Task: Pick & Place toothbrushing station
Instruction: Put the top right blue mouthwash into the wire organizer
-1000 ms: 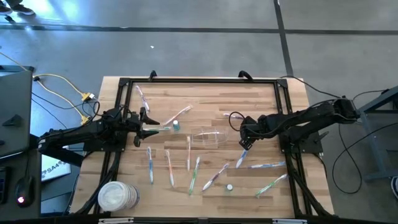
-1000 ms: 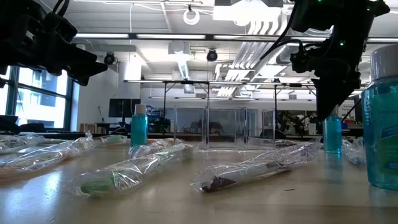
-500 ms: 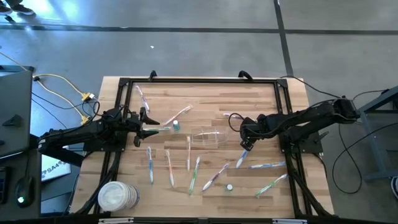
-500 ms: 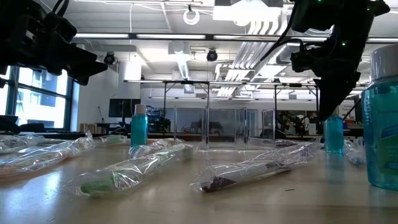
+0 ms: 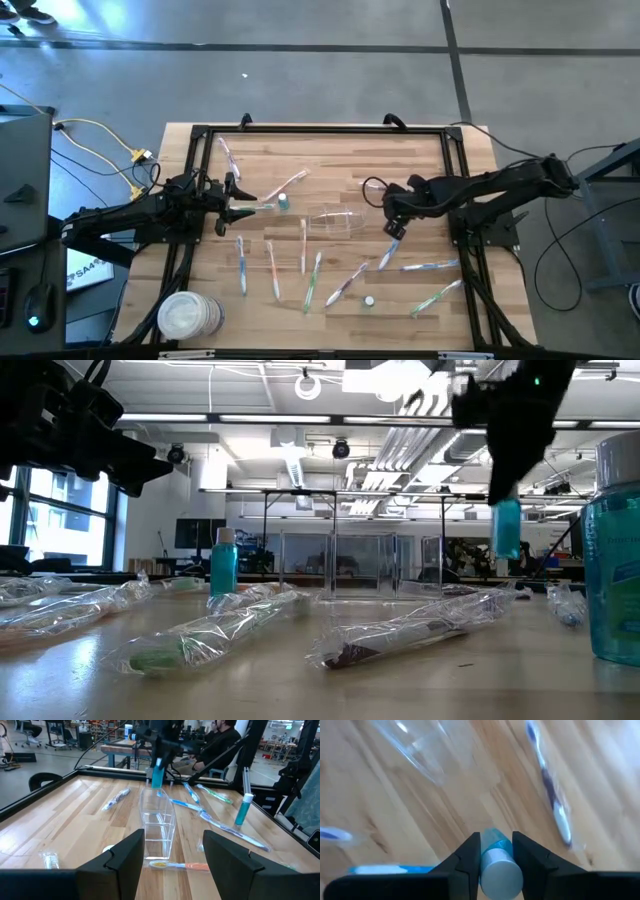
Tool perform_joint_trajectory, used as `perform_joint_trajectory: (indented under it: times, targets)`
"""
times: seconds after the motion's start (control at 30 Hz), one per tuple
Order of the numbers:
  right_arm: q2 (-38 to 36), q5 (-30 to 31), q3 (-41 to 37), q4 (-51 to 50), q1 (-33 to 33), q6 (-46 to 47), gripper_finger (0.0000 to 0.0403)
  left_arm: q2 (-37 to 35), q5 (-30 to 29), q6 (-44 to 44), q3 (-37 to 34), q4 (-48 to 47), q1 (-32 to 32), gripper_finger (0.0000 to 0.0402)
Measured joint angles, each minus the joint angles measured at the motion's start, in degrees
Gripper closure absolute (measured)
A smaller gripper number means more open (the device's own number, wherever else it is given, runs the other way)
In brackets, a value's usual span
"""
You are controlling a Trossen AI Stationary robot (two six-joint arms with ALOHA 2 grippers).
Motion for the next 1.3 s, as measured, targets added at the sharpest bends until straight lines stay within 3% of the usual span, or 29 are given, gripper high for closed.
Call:
perform_joint_trajectory:
  times: [0.4, 0.67, 0.93, 1.3]
  targets:
    - [0.0, 8.9, 12.9, 5.7, 6.6, -11.7, 0.0315, 0.0, 0.0, 0.0, 0.0, 0.0, 0.0, 0.0199]
    - [2.5, 4.7, 13.2, 19.1, 1.8, -18.2, 0.0315, 0.0, 0.0, 0.0, 0.0, 0.0, 0.0, 0.0199]
    - [11.6, -1.5, 13.1, 25.6, -2.6, -24.3, 0.0315, 0.2, 0.0, 0.0, 0.0, -0.4, 0.0, 0.0199]
    - [17.4, -2.7, 13.1, 26.2, -3.4, -25.4, 0.0315, 0.2, 0.0, 0.0, 0.0, -0.9, 0.0, 0.0199]
